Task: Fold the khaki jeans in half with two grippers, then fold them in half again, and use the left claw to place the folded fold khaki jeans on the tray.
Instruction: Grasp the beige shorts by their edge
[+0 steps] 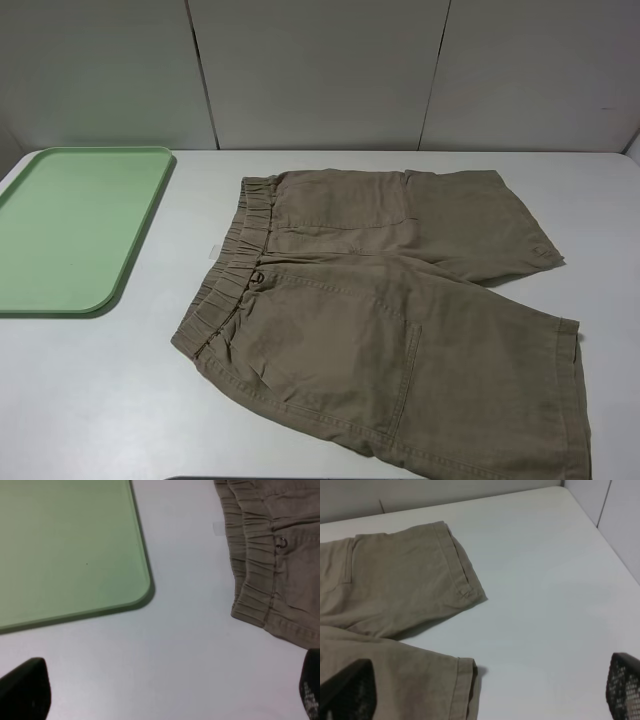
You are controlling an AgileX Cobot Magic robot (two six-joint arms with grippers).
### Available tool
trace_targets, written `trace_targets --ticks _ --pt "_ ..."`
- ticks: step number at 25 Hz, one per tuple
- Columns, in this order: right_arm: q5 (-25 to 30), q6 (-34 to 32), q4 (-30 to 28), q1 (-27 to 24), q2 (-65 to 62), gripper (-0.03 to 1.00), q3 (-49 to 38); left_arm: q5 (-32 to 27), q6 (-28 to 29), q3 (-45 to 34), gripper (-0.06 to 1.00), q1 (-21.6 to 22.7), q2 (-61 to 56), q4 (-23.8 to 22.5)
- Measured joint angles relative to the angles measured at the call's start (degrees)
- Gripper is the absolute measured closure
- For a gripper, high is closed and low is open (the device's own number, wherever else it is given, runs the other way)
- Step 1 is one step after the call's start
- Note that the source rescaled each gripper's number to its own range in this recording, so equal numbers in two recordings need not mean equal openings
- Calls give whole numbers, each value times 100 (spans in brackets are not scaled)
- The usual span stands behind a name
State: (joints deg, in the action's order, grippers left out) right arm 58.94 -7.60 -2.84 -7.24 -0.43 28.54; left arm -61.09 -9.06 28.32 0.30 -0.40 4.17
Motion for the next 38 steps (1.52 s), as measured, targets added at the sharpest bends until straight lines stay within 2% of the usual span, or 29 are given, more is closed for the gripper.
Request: trace_targets --ticks 9,11,15,18,22,28,32,38 --pt "0 342 389 0 379 -3 93 21 0 18 -5 0 186 -60" --pt "0 484 489 0 765 -3 340 61 -42 105 -5 0 554 -60" --pt "-4 866 695 0 1610 -3 916 244 -477 473 -5 0 1540 -60" --pt "-4 1099 867 154 2108 -3 1220 359 -681 842 -4 -65 2388 -31" --pt "-6 1325 955 623 2553 -3 1301 762 -829 1273 -4 -833 3293 -32" --pt "39 1685 967 1749 2937 -3 1301 944 -992 1678 -3 -2460 4547 -724" --pt "216 1881 929 2550 3183 -3 1301 950 -1448 1693 -3 -3379 5407 -897" --pt "419 2314 766 3589 3541 -3 1132 990 -2019 1697 -3 -4236 6580 -806"
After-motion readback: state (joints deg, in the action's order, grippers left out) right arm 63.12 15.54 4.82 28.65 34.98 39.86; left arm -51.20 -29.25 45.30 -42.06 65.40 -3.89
